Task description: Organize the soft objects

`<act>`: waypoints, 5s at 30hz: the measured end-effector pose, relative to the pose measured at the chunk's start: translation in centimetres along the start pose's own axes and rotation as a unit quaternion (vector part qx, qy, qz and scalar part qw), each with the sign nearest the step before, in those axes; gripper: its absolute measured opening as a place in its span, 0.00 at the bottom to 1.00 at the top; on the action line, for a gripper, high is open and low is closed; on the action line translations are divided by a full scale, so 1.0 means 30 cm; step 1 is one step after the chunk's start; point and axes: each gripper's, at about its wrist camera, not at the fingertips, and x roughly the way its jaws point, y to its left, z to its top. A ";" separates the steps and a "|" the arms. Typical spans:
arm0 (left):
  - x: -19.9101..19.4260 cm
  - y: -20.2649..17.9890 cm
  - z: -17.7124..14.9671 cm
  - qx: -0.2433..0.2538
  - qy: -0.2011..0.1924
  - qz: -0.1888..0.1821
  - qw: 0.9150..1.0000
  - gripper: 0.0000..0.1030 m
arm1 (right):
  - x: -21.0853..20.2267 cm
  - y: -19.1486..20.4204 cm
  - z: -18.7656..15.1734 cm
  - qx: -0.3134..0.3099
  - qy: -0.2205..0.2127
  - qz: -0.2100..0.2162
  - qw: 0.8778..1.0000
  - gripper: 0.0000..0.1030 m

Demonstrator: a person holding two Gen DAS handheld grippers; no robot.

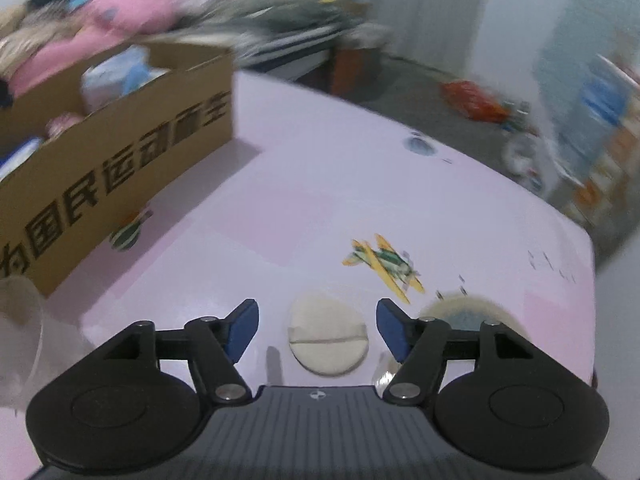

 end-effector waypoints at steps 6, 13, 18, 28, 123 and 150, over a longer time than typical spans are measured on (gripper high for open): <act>-0.079 0.038 -0.023 -0.013 -0.021 -0.004 1.000 0.93 | 0.087 -0.013 0.102 -0.084 0.089 0.045 0.991 0.52; -0.209 0.105 -0.086 -0.031 -0.058 -0.002 0.998 0.95 | 0.188 -0.061 0.126 -0.092 0.163 0.067 0.980 0.54; -0.256 0.155 -0.136 -0.053 -0.074 0.008 0.996 0.96 | 0.222 -0.044 0.130 -0.117 0.185 0.080 0.973 0.71; -0.273 0.204 -0.220 -0.085 -0.089 -0.003 0.992 0.95 | 0.195 -0.071 0.139 -0.084 0.185 0.105 0.973 0.31; -0.301 0.055 -0.508 -0.019 -0.095 0.160 0.982 1.00 | -0.482 0.744 -0.078 0.173 -0.135 -0.051 0.974 0.45; -0.249 0.032 -0.514 -0.032 -0.081 0.184 0.979 1.00 | -0.429 0.705 -0.065 0.201 -0.102 -0.032 0.974 0.45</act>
